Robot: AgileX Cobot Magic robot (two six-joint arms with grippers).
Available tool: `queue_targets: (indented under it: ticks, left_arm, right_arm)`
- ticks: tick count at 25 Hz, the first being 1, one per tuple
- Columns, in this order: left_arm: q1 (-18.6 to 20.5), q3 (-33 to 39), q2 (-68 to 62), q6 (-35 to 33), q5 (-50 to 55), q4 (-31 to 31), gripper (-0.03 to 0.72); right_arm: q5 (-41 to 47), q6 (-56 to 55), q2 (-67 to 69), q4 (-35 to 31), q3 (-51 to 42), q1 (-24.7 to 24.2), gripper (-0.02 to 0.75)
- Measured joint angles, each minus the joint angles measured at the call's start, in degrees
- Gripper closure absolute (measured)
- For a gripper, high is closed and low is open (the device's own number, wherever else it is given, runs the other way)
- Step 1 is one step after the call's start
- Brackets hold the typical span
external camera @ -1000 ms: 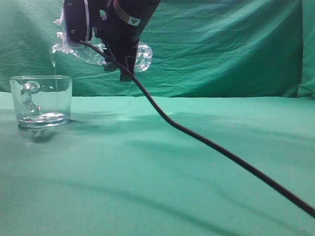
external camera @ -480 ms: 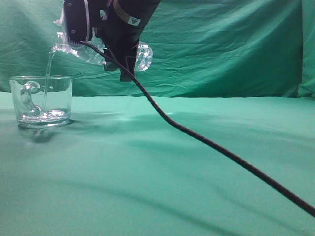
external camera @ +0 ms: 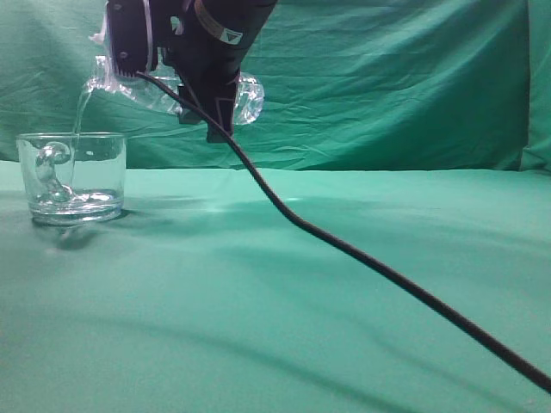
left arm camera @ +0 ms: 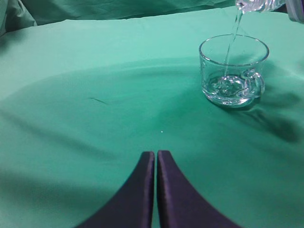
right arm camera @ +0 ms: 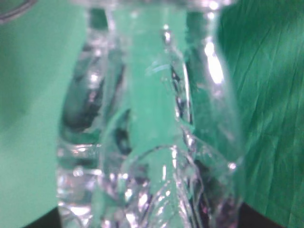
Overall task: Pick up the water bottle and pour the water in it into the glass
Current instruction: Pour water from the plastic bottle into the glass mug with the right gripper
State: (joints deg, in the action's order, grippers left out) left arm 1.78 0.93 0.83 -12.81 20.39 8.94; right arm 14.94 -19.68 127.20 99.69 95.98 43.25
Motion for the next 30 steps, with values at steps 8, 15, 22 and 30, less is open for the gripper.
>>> queue_targets:
  ticks: [8, 15, 22, 30]
  left_arm:
    - [0.0, 0.0, 0.0, 0.0, 0.0, 0.0, 0.688]
    - [0.0, 0.0, 0.0, 0.0, 0.0, 0.0, 0.688]
    - [0.0, 0.0, 0.0, 0.0, 0.0, 0.0, 0.688]
    - [0.0, 0.0, 0.0, 0.0, 0.0, 0.0, 0.688]
  right_arm:
    - [0.44, 0.89, 0.0, 0.0, 0.09, 0.0, 0.419]
    - [1.74, 1.94, 0.0, -0.1, 0.09, 0.0, 0.419]
    - [1.74, 2.29, 0.0, -0.1, 0.09, 0.0, 0.419]
    - [1.85, 2.38, 0.0, -0.1, 0.09, 0.09, 0.419]
